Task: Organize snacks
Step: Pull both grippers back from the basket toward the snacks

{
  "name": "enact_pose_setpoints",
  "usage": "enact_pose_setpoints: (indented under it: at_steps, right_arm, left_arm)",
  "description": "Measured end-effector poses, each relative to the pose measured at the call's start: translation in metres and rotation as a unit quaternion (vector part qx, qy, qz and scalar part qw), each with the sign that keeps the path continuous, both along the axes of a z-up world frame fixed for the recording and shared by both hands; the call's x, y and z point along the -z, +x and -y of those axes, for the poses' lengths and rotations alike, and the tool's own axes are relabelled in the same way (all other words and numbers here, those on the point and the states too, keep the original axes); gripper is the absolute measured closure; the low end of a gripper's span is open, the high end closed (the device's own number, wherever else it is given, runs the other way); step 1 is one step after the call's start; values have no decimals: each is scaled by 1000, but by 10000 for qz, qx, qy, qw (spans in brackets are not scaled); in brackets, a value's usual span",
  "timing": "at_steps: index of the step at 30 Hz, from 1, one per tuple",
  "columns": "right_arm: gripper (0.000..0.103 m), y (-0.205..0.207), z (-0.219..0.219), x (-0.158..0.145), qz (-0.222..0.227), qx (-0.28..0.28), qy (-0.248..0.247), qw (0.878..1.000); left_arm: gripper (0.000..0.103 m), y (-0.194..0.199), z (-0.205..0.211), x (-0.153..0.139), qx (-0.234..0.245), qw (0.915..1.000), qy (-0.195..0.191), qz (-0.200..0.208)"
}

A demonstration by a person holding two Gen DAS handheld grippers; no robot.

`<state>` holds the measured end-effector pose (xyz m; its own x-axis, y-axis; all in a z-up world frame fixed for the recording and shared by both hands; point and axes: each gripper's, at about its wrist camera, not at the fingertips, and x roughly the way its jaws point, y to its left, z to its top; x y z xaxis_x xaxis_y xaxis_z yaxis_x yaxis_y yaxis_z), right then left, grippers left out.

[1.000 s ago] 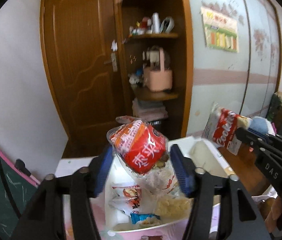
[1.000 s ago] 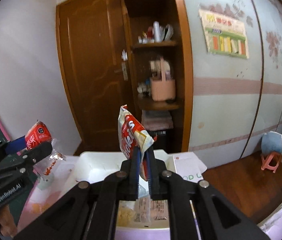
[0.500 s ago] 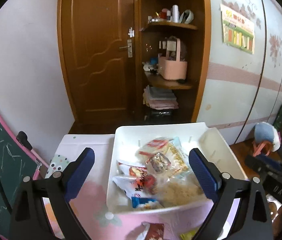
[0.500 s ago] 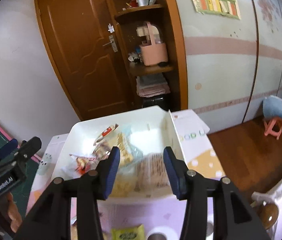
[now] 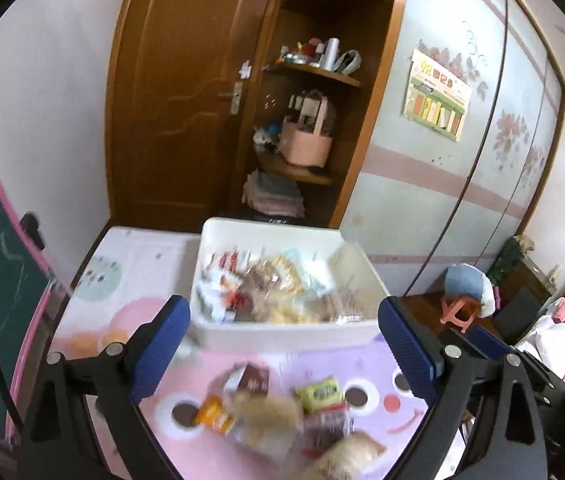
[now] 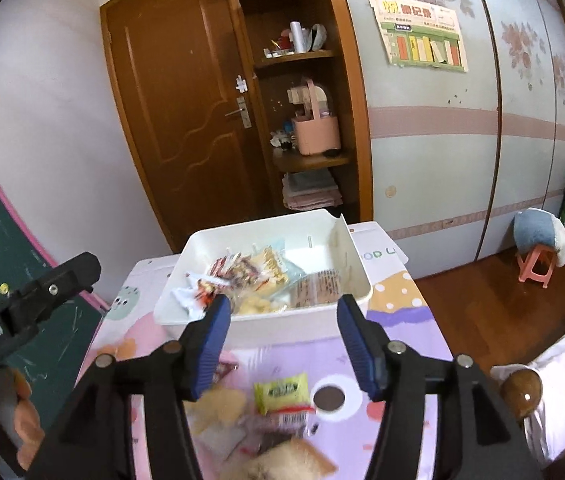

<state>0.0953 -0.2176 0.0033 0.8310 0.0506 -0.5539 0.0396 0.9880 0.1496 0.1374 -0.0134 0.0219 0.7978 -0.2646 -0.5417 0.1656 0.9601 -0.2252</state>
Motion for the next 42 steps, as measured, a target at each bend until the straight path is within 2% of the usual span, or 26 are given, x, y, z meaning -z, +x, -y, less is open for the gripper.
enact_pose_setpoints:
  at_steps: [6,11,17,22,30,35,42]
  right_arm:
    - [43,-47,-7,-2,-8,-42,-202,9998]
    - [41,-69,-6,6,-112,-16,-251,9996]
    - [40,-87,-6,27,-451,-77,-176,9988]
    - [40,-93,-11,52,-768,-166,-197,9967]
    - [40,-86,-8,110,-1646,-253,386,9853]
    - [40,-74,-2,139,-2162,-255,881,9720]
    - [40,-58,3,167,-2478,-156,1536,9564]
  left_arm:
    - [8,-48,-17,7,-109,9997,228,-38]
    - [8,-81,-31,25,-152,9992,325,-175]
    - [8,-96,-39,52,-177,9980,380,-470]
    - [8,-104,-35,69,-146,9961,625,-598]
    - [8,-103,-31,89,-114,9931,836,-815]
    - [8,-97,-27,113,-120,9892,1032,-1036]
    - [8,-84,-27,139,-20,9855,1018,-1359]
